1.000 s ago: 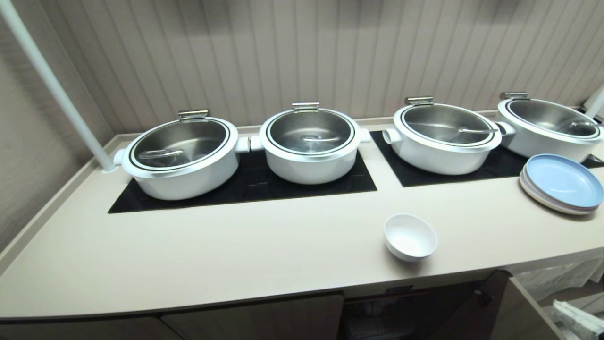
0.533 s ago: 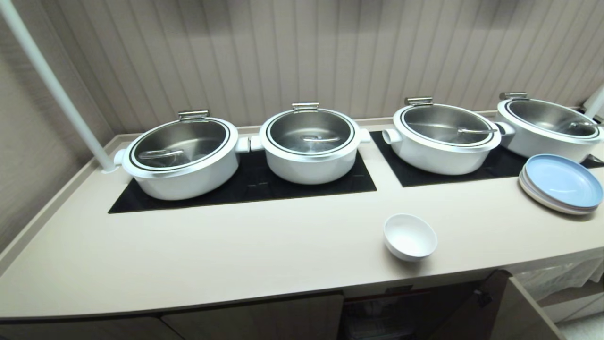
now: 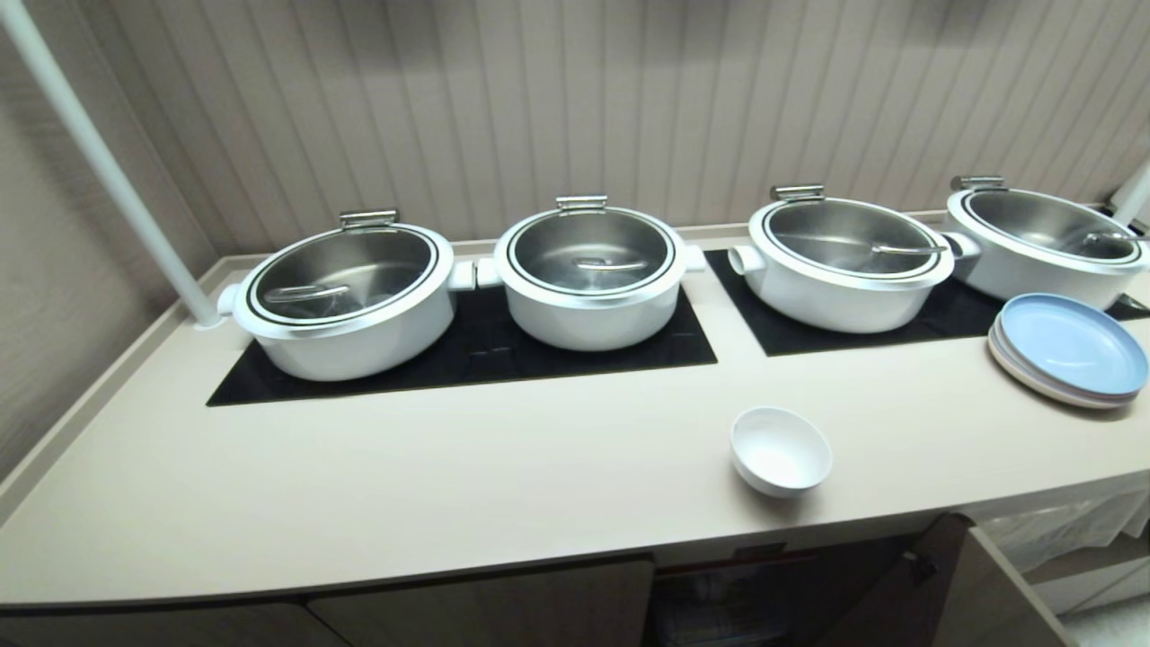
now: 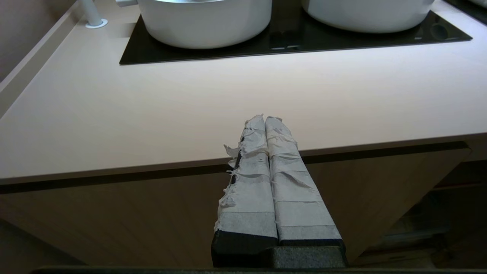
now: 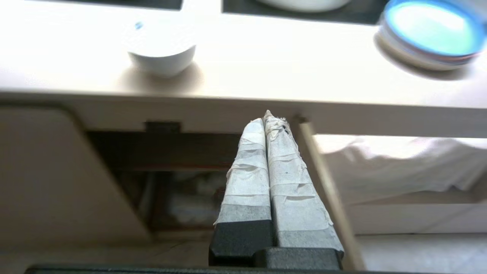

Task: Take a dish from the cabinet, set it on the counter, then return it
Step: Pick up the bowl from the table

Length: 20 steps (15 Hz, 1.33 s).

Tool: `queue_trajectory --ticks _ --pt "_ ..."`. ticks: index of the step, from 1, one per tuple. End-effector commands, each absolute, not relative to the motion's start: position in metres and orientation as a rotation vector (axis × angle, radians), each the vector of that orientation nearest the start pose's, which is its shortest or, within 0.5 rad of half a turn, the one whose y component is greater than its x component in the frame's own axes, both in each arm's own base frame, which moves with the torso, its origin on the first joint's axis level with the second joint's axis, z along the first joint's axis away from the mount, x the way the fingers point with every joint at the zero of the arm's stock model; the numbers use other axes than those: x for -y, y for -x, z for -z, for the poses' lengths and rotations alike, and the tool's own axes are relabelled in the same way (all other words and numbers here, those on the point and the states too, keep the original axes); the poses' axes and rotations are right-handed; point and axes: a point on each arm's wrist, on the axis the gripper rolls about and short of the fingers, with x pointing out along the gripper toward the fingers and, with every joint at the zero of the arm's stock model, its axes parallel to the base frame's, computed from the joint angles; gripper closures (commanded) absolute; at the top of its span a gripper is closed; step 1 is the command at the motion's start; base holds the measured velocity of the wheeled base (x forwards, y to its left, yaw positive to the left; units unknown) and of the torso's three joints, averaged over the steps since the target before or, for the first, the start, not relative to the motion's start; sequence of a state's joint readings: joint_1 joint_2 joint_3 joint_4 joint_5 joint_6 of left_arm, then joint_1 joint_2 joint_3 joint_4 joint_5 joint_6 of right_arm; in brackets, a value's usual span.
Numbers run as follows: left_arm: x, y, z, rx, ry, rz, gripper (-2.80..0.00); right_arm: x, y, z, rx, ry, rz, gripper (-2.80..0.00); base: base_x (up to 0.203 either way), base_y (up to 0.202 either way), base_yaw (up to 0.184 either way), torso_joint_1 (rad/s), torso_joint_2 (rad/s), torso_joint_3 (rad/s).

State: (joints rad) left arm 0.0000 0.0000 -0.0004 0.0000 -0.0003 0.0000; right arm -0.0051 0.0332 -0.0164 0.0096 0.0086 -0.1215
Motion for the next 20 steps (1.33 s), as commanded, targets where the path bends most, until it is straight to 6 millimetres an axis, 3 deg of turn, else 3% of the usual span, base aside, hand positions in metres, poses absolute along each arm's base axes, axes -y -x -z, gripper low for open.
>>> queue_trajectory --ticks 1,20 --pt "0.0 0.0229 -0.0759 0.002 0.0 0.0 0.0 -0.0005 0.0228 -0.0752 -0.003 0.116 -0.011 0.0 0.0 0.0 0.0 0.0 0.0 0.0" --pt "0.0 0.0228 -0.0755 0.0 0.0 0.0 0.0 -0.0003 0.0229 -0.0761 0.003 0.009 -0.003 0.0 0.0 0.0 0.0 0.0 0.0 0.0"
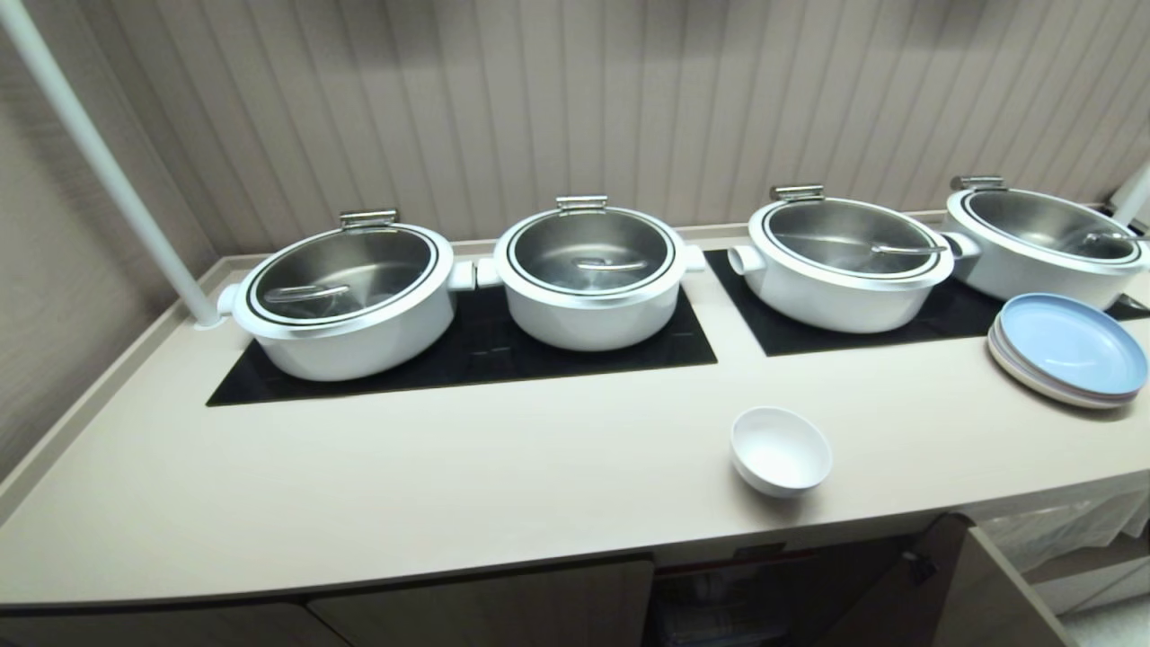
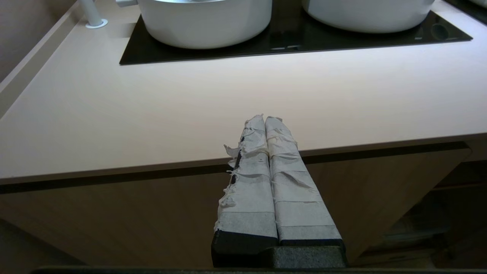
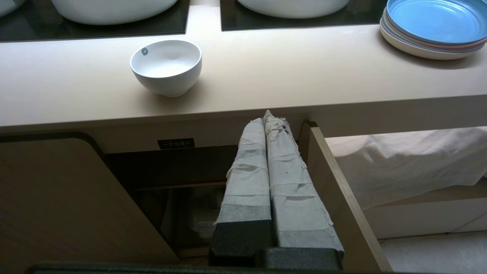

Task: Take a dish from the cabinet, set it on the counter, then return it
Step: Pick up the bowl from the table

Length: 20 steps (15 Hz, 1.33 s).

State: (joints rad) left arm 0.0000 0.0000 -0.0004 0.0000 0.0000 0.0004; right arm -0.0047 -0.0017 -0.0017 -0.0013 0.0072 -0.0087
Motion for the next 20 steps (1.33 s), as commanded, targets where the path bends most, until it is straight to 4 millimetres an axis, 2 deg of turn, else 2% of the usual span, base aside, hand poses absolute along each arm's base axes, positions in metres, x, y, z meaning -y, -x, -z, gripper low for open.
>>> queue_trajectory --ticks 1,20 --pt "0.0 0.0228 -0.0755 0.0 0.0 0.0 0.0 -0.0003 0.0229 -0.0761 0.003 0.009 -0.003 0.0 0.0 0.0 0.0 0.0 0.0 0.0" --pt "0.0 0.0228 -0.0755 0.0 0.0 0.0 0.0 -0.0003 0.0229 -0.0761 0.003 0.009 -0.003 0.0 0.0 0.0 0.0 0.0 0.0 0.0"
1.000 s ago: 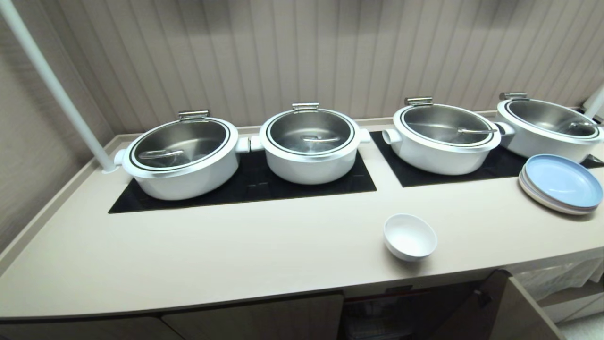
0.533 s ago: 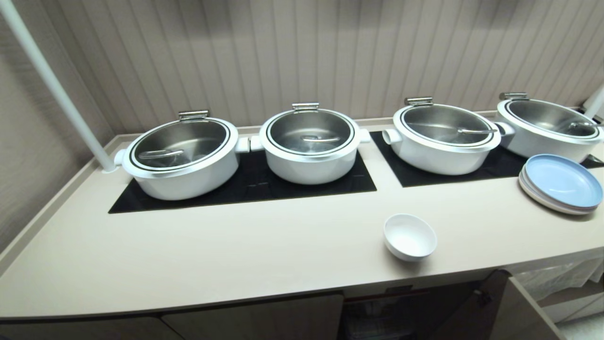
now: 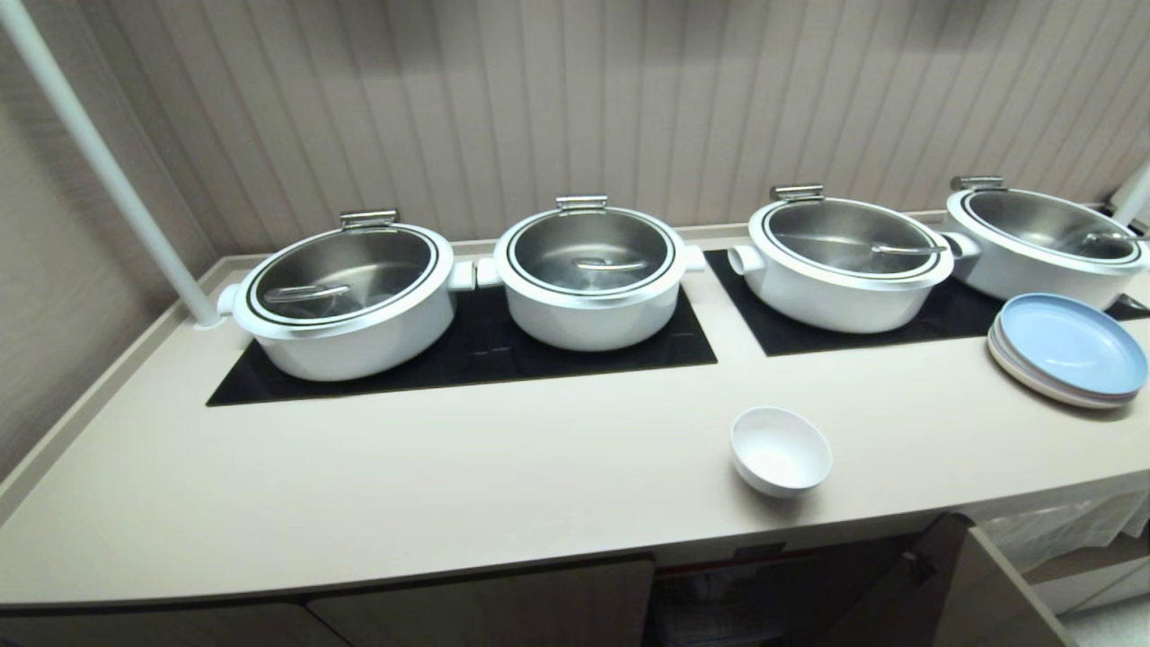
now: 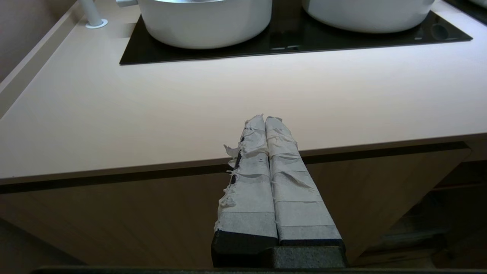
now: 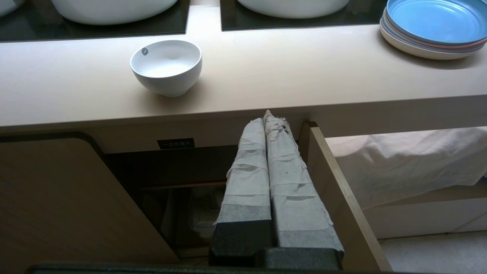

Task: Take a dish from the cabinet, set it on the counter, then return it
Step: Pick up the bowl from the table

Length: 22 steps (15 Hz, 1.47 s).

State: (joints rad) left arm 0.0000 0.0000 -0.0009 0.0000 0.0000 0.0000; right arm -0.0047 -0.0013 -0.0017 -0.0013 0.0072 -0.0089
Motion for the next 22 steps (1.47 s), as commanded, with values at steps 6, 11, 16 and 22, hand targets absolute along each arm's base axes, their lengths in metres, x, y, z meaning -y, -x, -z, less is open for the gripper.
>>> queue_trajectory --ticks 6,11,16,22 --pt "0.0 0.023 -0.075 0.0 0.0 0.0 0.0 0.0 0.023 -0.076 0.001 0.007 0.007 0.0 0.0 0.0 0.0 0.0 0.0 0.0" --pt "0.0 0.023 -0.075 0.0 0.0 0.0 0.0 0.0 0.023 -0.076 0.0 0.004 0.014 0.0 0.0 0.0 0.0 0.0 0.0 0.0" --pt "0.0 0.023 -0.075 0.0 0.0 0.0 0.0 0.0 0.023 -0.08 0.047 0.047 0.014 0.0 0.0 0.0 0.0 0.0 0.0 0.0" --pt "0.0 0.023 -0.075 0.0 0.0 0.0 0.0 0.0 0.024 -0.095 0.093 0.057 -0.004 0.0 0.0 0.0 0.0 0.0 0.0 0.0"
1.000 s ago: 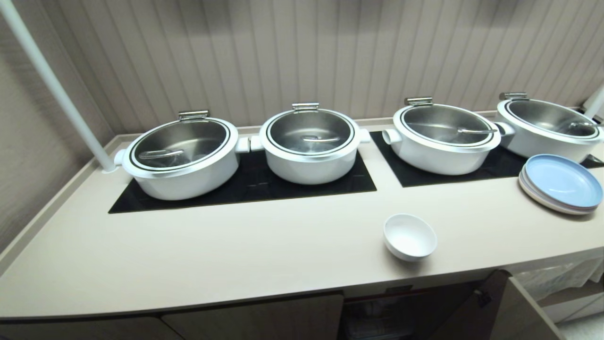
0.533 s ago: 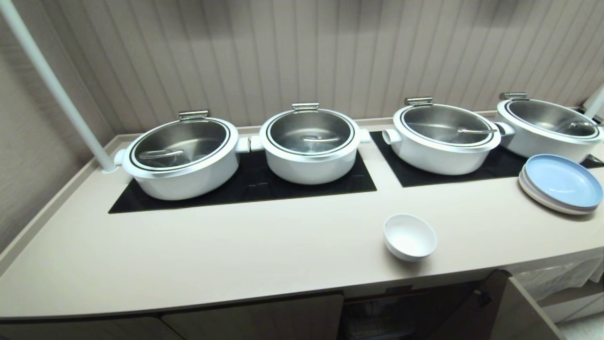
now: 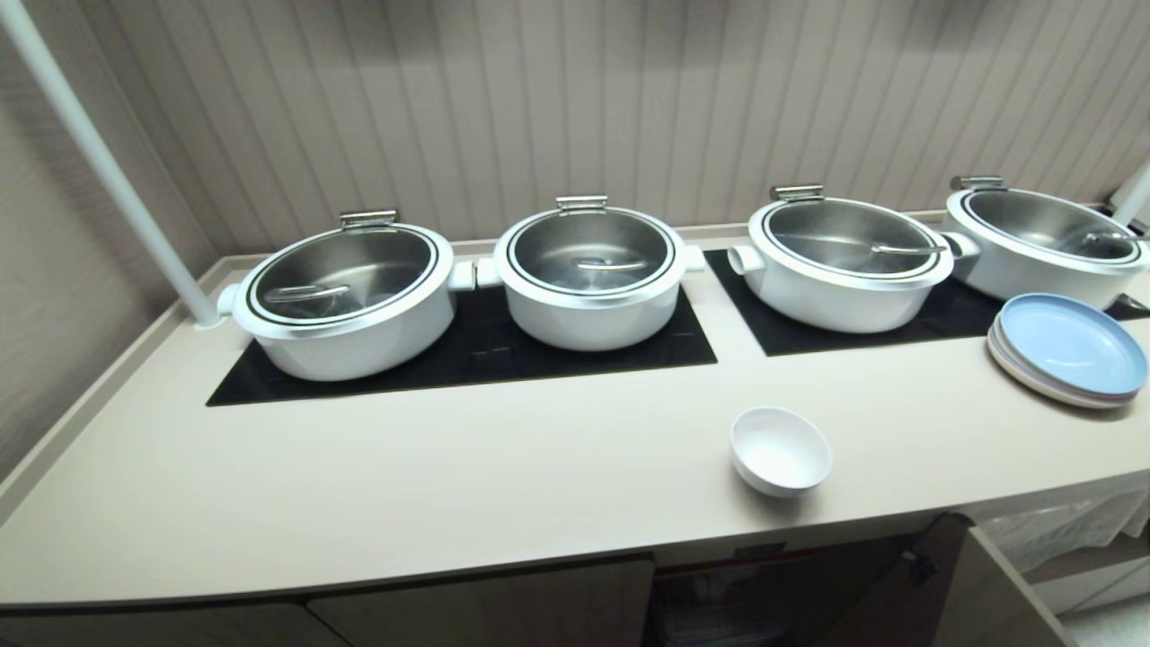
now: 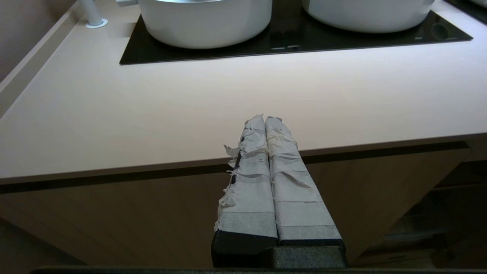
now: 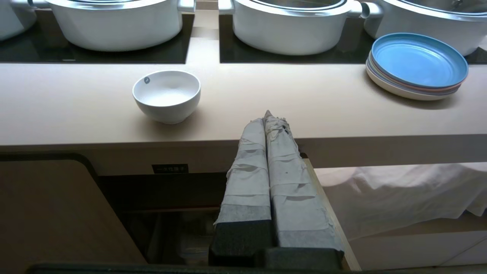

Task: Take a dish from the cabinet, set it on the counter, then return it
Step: Pick up the bowl from the table

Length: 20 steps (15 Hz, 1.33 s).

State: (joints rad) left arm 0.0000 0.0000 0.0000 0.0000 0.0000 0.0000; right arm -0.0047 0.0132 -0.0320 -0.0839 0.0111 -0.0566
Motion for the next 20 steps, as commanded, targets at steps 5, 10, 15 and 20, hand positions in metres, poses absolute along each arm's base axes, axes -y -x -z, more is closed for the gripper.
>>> queue_trajectory --ticks 5,10,15,20 --pt "0.0 0.023 -0.076 0.002 0.0 0.0 0.0 0.0 0.008 -0.122 -0.007 0.054 -0.001 0.0 0.0 0.0 0.0 0.0 0.0 0.0" --pt "0.0 0.023 -0.076 0.001 0.0 0.0 0.0 -0.002 -0.032 -0.155 -0.036 0.042 -0.086 0.0 0.0 0.0 0.0 0.0 0.0 0.0" --pt "0.0 0.023 -0.075 0.0 0.0 0.0 0.0 -0.005 -0.07 -0.177 -0.1 0.011 -0.278 0.0 0.0 0.0 0.0 0.0 0.0 0.0" --pt "0.0 0.023 -0.075 0.0 0.0 0.0 0.0 -0.007 -0.116 -0.185 -0.253 -0.013 -0.334 0.0 0.0 0.0 0.0 0.0 0.0 0.0"
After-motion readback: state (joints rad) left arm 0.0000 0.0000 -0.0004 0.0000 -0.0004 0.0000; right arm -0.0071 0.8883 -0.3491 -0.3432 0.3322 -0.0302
